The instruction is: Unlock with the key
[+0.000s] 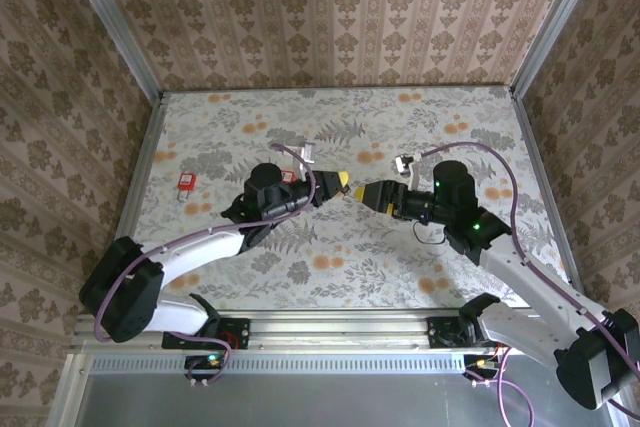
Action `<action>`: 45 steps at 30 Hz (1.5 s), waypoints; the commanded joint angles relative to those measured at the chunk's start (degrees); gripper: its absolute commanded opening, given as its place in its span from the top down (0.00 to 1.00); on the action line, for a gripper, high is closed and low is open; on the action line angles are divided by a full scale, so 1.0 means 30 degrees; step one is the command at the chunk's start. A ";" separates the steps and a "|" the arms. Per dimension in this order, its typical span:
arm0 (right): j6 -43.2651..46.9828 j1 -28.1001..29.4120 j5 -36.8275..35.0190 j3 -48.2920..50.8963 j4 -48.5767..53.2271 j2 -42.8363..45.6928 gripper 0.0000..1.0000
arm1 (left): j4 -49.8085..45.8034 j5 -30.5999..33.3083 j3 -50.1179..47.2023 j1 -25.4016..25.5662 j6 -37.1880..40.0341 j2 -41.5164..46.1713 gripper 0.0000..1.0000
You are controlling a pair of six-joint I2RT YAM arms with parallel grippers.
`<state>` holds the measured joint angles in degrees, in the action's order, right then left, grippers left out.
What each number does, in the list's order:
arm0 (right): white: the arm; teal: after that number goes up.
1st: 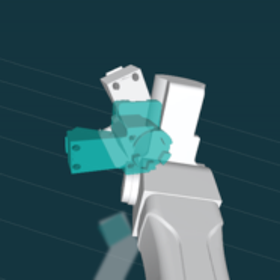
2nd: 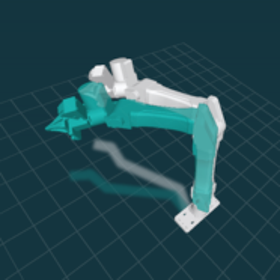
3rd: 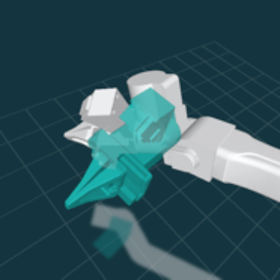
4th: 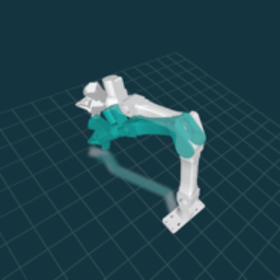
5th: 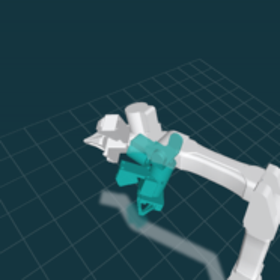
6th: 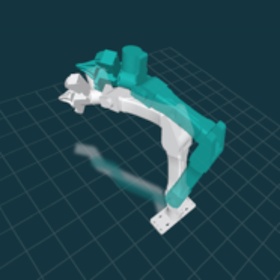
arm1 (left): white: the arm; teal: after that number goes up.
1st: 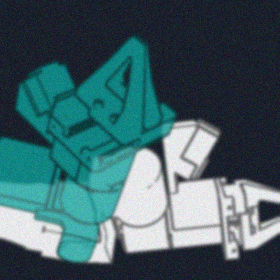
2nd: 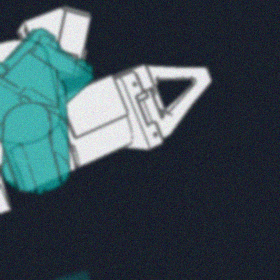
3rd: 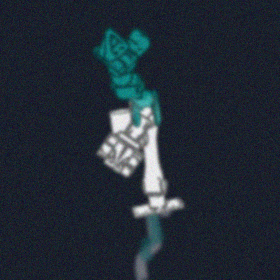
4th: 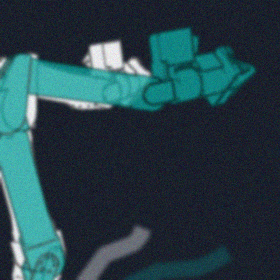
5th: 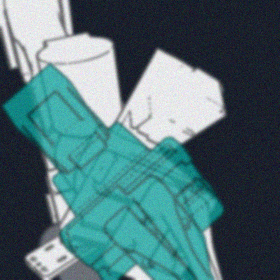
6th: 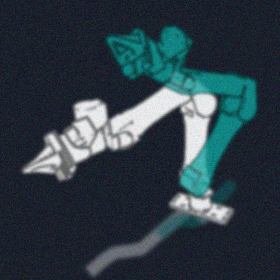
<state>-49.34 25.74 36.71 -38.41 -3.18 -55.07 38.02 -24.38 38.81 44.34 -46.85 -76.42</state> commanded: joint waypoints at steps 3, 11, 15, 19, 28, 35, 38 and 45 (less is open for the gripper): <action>0.0799 0.0306 0.1914 0.0996 -0.3222 -0.0404 0.22 | 0.0694 -0.3199 0.0367 -0.0045 0.1501 0.0435 1.00; 0.1507 0.1030 0.1479 0.1548 -0.4140 -0.1182 0.37 | 0.1587 -0.3212 0.0266 0.0278 0.1481 0.0302 1.00; 0.1231 0.1058 0.1321 0.2050 -0.5126 -0.1247 0.43 | 0.1850 -0.3201 0.0299 0.0521 0.1501 0.0230 1.00; 0.1195 0.1077 0.1188 0.2227 -0.5519 -0.1214 0.48 | 0.2160 -0.3066 0.0279 0.0745 0.1432 0.0094 1.00; 0.0857 0.1089 0.1031 0.2549 -0.6463 -0.1126 0.60 | 0.3348 -0.3043 0.0189 0.0895 0.0889 -0.0334 1.00; 0.0720 0.1060 0.0605 0.2886 -0.6532 -0.0779 0.66 | 0.3814 -0.2978 -0.0029 0.0924 0.0589 -0.0487 1.00; 0.0719 0.1031 0.0482 0.2910 -0.6431 -0.0581 0.68 | 0.3934 -0.2964 -0.0155 0.0923 0.0530 -0.0504 1.00; 0.0578 0.0965 0.0406 0.2899 -0.6530 -0.0322 0.69 | 0.3998 -0.2947 -0.0206 0.1012 0.0500 -0.0654 1.00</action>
<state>-46.92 28.64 39.18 -30.24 -20.86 -57.34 47.18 -32.62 38.74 46.87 -44.97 -77.69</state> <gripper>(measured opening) 0.315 0.051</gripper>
